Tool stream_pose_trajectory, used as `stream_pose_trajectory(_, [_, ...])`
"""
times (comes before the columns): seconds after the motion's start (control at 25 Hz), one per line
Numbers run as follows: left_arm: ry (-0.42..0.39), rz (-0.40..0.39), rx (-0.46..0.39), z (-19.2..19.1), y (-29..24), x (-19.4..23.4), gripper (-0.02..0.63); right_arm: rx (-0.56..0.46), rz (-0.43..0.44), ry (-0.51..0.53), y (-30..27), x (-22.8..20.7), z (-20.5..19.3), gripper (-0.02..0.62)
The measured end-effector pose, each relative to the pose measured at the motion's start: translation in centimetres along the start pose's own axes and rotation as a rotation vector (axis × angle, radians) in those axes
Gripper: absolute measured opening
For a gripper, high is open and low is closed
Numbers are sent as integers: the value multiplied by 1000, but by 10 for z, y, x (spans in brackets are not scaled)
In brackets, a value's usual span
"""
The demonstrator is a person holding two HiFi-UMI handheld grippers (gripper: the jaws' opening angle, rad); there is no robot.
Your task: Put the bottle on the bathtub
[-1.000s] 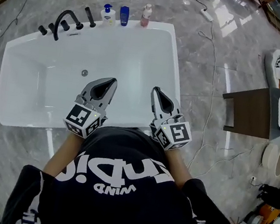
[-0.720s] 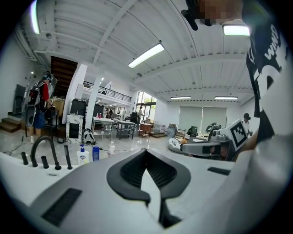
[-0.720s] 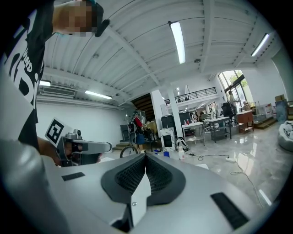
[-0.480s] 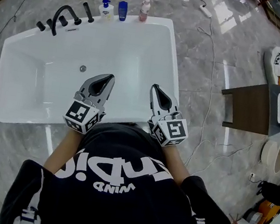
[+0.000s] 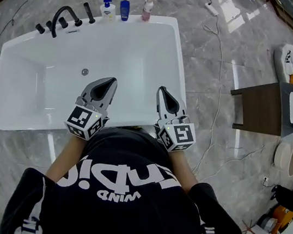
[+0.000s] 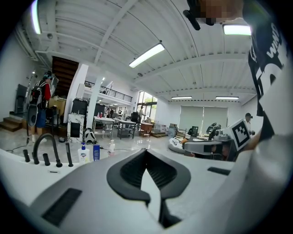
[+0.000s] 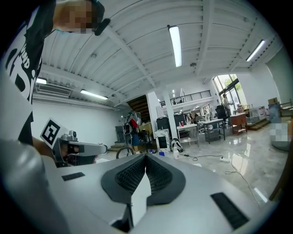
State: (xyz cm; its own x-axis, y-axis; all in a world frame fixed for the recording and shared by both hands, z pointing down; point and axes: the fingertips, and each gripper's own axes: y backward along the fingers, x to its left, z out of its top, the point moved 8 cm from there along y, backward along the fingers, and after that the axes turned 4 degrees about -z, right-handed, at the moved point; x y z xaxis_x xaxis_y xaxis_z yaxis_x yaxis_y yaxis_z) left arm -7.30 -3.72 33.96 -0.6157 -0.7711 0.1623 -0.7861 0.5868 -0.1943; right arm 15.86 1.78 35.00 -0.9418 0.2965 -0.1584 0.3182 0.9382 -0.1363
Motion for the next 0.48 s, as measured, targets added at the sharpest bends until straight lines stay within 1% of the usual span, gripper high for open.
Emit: stream_pose_trajectory(0.48, [16,12,2,-5,10,0,9,-15,-30,-18,7,1,-3,25])
